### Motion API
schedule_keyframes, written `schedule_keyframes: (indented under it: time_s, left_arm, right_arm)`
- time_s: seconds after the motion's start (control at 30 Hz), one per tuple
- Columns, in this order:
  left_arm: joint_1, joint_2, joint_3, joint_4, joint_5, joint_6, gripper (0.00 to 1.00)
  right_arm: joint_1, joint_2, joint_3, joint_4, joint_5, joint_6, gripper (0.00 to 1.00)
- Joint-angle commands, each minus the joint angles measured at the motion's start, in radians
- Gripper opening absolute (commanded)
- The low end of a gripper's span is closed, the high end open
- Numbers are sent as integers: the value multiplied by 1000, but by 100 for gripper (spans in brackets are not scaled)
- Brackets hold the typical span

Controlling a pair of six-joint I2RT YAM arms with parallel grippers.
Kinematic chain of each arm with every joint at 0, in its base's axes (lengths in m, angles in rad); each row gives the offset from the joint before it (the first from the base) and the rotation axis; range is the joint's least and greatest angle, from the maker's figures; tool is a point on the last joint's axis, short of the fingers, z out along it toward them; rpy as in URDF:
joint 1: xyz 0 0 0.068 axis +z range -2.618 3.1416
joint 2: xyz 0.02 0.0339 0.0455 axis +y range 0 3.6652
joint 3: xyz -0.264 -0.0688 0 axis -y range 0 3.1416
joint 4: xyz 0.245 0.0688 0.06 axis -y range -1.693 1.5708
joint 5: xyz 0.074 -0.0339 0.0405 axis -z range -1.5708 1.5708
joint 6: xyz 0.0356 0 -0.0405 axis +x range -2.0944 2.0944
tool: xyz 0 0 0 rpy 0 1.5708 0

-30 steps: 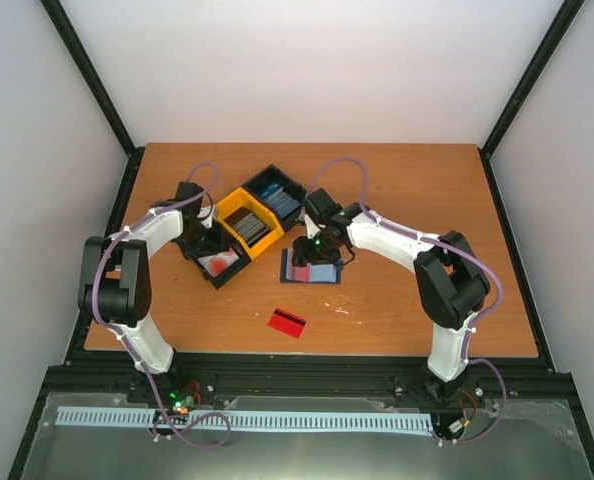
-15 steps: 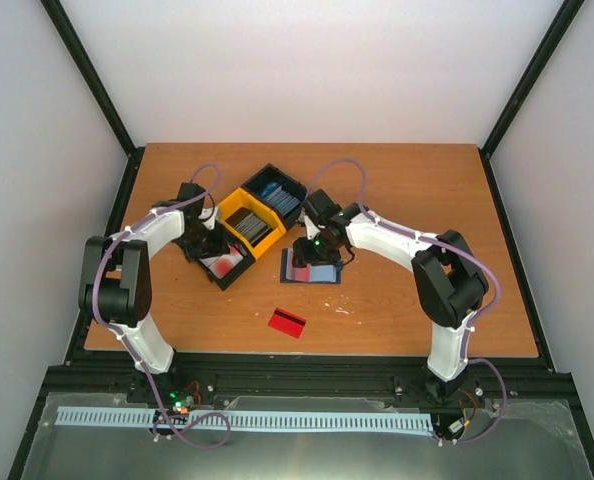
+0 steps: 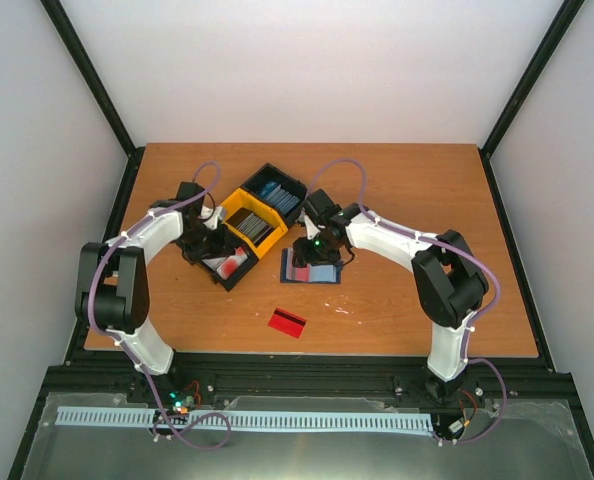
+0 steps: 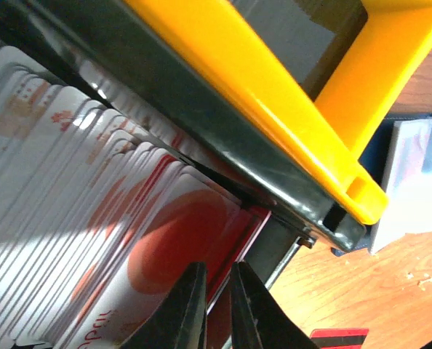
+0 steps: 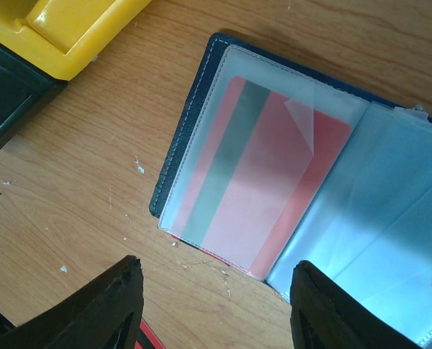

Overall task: Put the credit cards into the card holder
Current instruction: Pick up the credit card from the storage box.

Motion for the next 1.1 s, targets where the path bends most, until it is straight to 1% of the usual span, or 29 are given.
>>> schedule_keyframes:
  time_s: [0.0, 0.2, 0.5, 0.53, 0.6, 0.7, 0.77, 0.83, 0.87, 0.93, 1.07]
  left_arm:
    - [-19, -13, 5, -34, 62, 30, 12]
    - [-35, 3, -11, -43, 31, 36, 18]
    - [-49, 21, -25, -26, -14, 42, 18]
    - [-50, 24, -26, -25, -21, 44, 19]
    - [-51, 23, -27, -22, -28, 51, 25]
    - [-51, 8, -20, -17, -13, 58, 31]
    - [-52, -3, -20, -5, 18, 60, 31]
    - [-52, 0, -23, -1, 25, 63, 29]
    - [-52, 2, -24, -4, 9, 63, 25]
    - [-52, 8, -25, -11, -24, 66, 15]
    - [-52, -15, -4, -19, -69, 74, 3]
  right_arm:
    - [8, 10, -6, 3, 13, 6, 55]
    - [8, 12, -9, 6, 12, 6, 55]
    - [8, 11, -10, 8, 12, 7, 55]
    - [8, 10, -10, 8, 13, 7, 55]
    - [8, 9, -12, 9, 13, 8, 55]
    - [8, 5, -15, 12, 12, 10, 55]
    - [8, 4, -19, 14, 12, 11, 55]
    - [8, 3, -21, 15, 13, 13, 55]
    - [8, 2, -22, 16, 13, 14, 55]
    - [8, -2, -21, 18, 12, 15, 55]
    - [8, -14, -20, 22, 13, 13, 55]
